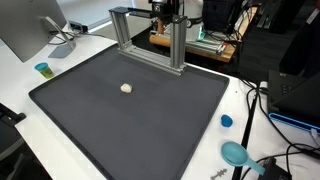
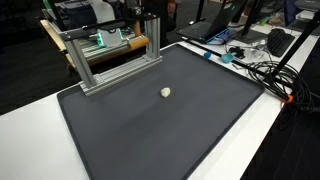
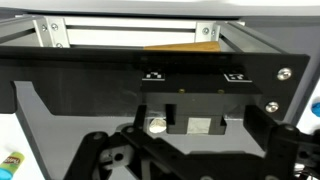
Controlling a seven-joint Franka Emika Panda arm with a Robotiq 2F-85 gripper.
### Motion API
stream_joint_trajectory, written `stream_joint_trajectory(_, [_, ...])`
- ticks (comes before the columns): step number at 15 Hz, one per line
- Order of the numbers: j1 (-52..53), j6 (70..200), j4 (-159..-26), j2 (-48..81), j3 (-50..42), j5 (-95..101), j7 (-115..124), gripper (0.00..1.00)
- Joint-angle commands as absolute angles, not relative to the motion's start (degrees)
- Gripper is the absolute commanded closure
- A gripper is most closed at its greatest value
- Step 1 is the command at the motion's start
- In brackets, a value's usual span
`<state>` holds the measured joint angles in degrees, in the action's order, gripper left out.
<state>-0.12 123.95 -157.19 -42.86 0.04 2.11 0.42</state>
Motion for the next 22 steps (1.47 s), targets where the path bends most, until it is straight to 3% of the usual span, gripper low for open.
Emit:
stream_joint_trajectory(1, [0.0,122.3,-157.1,-43.9,1.1,2.2,0.9,0.27])
stream_joint_trajectory(3, [-0.2,121.6,-157.1,-43.8,1.8,2.6,1.6,0.47])
stream_joint_trajectory(6, [-0.4,121.0,-157.6,-43.9,1.9,2.9,1.6,0.65])
stream_joint_trajectory(13, [0.0,118.9,-156.9,-43.2,1.5,2.4,1.0,0.67])
stream_joint_trajectory(15, [0.3,118.0,-156.6,-42.9,1.2,2.1,0.5,0.25])
stream_joint_trajectory(16, [0.2,117.1,-156.2,-42.6,1.3,2.2,0.5,0.68])
stream_joint_trajectory(18, [0.4,115.8,-155.5,-42.3,1.2,2.0,0.4,0.69])
stream_joint_trajectory(19, [0.5,115.8,-155.3,-42.2,1.1,1.7,0.3,0.39])
stream_joint_trajectory(20, [0.6,115.7,-155.2,-42.2,1.2,1.7,0.4,0.26])
stream_joint_trajectory(22, [1.0,115.6,-155.2,-42.1,1.2,1.4,0.2,0.12])
